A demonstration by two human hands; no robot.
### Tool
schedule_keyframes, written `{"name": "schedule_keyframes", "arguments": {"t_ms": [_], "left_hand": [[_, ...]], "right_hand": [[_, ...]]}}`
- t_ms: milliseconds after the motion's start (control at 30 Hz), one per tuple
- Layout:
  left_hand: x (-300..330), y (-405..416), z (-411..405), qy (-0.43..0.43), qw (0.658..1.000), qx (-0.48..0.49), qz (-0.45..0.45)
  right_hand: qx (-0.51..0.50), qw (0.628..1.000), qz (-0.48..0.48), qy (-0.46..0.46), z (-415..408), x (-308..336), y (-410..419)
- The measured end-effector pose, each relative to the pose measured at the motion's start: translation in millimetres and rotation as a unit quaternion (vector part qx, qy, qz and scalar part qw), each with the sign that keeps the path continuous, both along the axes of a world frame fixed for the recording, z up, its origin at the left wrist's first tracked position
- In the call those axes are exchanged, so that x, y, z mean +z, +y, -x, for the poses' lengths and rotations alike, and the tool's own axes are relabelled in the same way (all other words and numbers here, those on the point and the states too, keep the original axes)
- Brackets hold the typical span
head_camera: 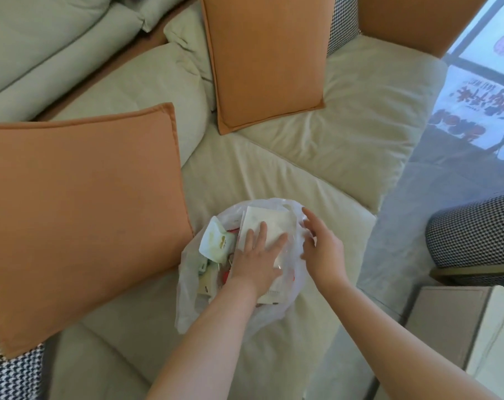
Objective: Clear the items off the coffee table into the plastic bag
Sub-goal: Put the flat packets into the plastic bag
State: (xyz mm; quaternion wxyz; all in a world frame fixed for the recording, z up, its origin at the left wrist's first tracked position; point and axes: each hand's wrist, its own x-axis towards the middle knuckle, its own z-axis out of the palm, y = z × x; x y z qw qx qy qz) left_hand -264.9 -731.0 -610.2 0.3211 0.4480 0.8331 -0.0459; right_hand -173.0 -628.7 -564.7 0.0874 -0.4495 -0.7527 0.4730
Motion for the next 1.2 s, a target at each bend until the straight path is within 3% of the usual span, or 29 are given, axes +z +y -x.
{"name": "schedule_keyframes", "arguments": {"t_ms": [167, 333, 467, 533, 633, 733, 833, 967, 1100, 1200], "left_hand": [[-4, 4, -7, 0.024, 0.998, -0.054, 0.001], [0, -13, -7, 0.009, 0.997, -0.077, -0.005], [11, -28, -3, -0.020, 0.999, 0.008, -0.032], [14, -39, 5, 0.055, 0.994, 0.069, -0.065], [15, -59, 31, 0.201, 0.949, 0.206, -0.128], [17, -78, 63, 0.156, 0.927, 0.336, -0.054], [14, -86, 83, 0.072, 0.936, 0.345, -0.005], [21, -91, 86, 0.105, 0.942, 0.316, -0.040], [49, -91, 92, 0.098, 0.914, 0.361, -0.157], [69, -97, 100, 0.116, 0.898, 0.381, -0.190]], "right_hand": [[-0.039, 0.999, -0.002, 0.019, 0, -1, 10], [0.054, 0.994, -0.094, -0.014, 2, 6, 1], [0.121, 0.981, -0.126, -0.083, 7, 12, -6], [0.123, 0.977, -0.131, -0.113, 13, 13, -7], [0.091, 0.981, -0.127, -0.118, 21, 12, -11], [0.032, 0.987, -0.113, -0.109, 30, 6, -13], [-0.009, 0.987, -0.071, -0.144, 37, -1, -12], [-0.007, 0.981, -0.069, -0.180, 41, 3, -13], [-0.062, 0.990, -0.091, -0.090, 42, 20, -16], [-0.094, 0.989, -0.098, -0.058, 38, 34, -19]]}}
